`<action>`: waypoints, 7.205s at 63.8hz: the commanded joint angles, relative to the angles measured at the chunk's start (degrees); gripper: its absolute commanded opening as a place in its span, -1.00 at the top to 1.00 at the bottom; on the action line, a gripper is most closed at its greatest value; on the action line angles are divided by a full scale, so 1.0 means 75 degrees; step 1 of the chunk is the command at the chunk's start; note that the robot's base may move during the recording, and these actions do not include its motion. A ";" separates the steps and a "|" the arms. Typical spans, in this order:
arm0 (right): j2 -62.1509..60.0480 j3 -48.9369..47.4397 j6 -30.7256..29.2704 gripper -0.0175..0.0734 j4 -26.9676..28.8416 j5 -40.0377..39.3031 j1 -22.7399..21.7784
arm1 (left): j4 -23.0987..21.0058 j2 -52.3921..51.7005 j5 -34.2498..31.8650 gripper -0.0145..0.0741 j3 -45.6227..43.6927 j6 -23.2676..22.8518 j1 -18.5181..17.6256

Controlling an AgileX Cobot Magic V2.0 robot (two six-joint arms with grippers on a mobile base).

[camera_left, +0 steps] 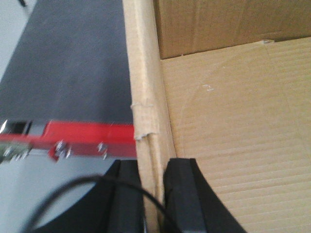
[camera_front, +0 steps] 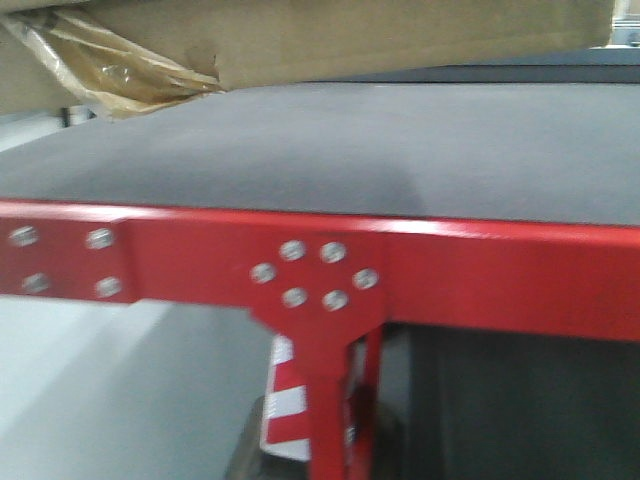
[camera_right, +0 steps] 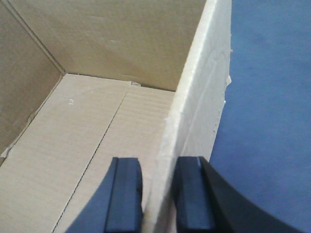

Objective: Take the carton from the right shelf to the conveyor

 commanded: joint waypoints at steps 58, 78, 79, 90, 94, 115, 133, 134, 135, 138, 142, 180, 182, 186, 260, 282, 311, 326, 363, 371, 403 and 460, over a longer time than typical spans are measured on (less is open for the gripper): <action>-0.0255 -0.0107 -0.0150 0.76 -0.0418 -0.0231 -0.0066 | 0.1404 -0.0047 0.0227 0.71 0.0003 0.0116 0.0088; -0.0255 -0.0107 -0.0150 0.76 -0.0418 -0.0231 -0.0066 | 0.1404 -0.0047 0.0227 0.71 0.0003 0.0116 0.0088; -0.0255 -0.0107 -0.0150 0.76 -0.0418 -0.0231 -0.0066 | 0.1404 -0.0047 0.0227 0.71 0.0003 0.0116 0.0088; -0.0255 -0.0107 -0.0150 0.76 -0.0418 -0.0231 -0.0066 | 0.1404 -0.0047 0.0227 0.71 0.0003 0.0116 0.0088; -0.0255 -0.0107 -0.0150 0.76 -0.0418 -0.0231 -0.0066 | 0.1404 -0.0047 0.0227 0.71 0.0003 0.0116 0.0088; -0.0255 -0.0107 -0.0150 0.76 -0.0418 -0.0231 -0.0066 | 0.1404 -0.0047 0.0227 0.71 0.0003 0.0116 0.0088; -0.0255 -0.0107 -0.0150 0.76 -0.0418 -0.0231 -0.0066 | 0.1404 -0.0047 0.0227 0.71 0.0003 0.0116 0.0088; -0.0255 -0.0107 -0.0150 0.76 -0.0418 -0.0231 -0.0066 | 0.1404 -0.0047 0.0227 0.71 0.0003 0.0116 0.0088; -0.0255 -0.0107 -0.0150 0.76 -0.0418 -0.0231 -0.0066 | 0.1404 -0.0047 0.0227 0.71 0.0003 0.0116 0.0088; -0.0255 -0.0107 -0.0150 0.76 -0.0418 -0.0231 -0.0066 | 0.1404 -0.0047 0.0227 0.71 0.0003 0.0116 0.0088; -0.0255 -0.0107 -0.0150 0.76 -0.0418 -0.0231 -0.0066 | 0.1404 -0.0047 0.0227 0.71 0.0003 0.0116 0.0088; -0.0255 -0.0107 -0.0150 0.76 -0.0308 -0.0244 -0.0066 | 0.1193 -0.0047 0.0227 0.71 0.0003 0.0116 0.0088; -0.0255 -0.0107 -0.0150 0.76 -0.0308 -0.0244 -0.0066 | 0.1149 -0.0047 0.0227 0.71 0.0003 0.0116 0.0088; -0.0255 -0.0107 -0.0150 0.76 -0.0310 -0.0196 -0.0066 | 0.1048 -0.0047 0.0191 0.71 0.0003 0.0116 0.0088; 0.2322 0.0956 -0.0150 0.05 -0.0911 -0.0679 -0.1130 | -0.0216 0.2980 -0.1641 0.05 0.0019 -0.0108 -0.0740; 0.1727 0.0941 -0.0150 -0.64 -0.0930 -0.0698 -0.1130 | -0.0037 0.2764 -0.1253 -0.55 -0.0556 -0.0108 -0.0740; -0.0488 0.2247 -0.0096 0.81 -0.1472 -0.0959 -0.2875 | -0.0051 0.0020 -0.2582 -0.23 0.1377 -0.0108 0.1001; -0.1798 0.4819 -0.0057 0.76 -0.1343 -0.2308 -0.3343 | -0.0205 -0.1433 -0.4083 0.76 0.4251 -0.0108 0.1816; -0.6721 1.0132 -0.0057 0.76 -0.1285 -0.6188 -0.3343 | 0.0077 -0.6564 -0.7422 0.67 0.9439 -0.0108 0.1821; -0.7804 1.0659 -0.0057 0.76 -0.1285 -0.6823 -0.3343 | 0.0077 -0.7260 -0.7408 0.67 0.9600 -0.0108 0.1821; -0.8611 1.0860 -0.0057 0.76 -0.1285 -0.6541 -0.3343 | 0.0077 -0.7714 -0.7408 0.67 0.9603 -0.0108 0.1821; -0.8611 1.0860 -0.0057 0.76 -0.1285 -0.6541 -0.3343 | -0.1740 -0.7729 -0.7494 0.72 0.9770 0.2595 0.2313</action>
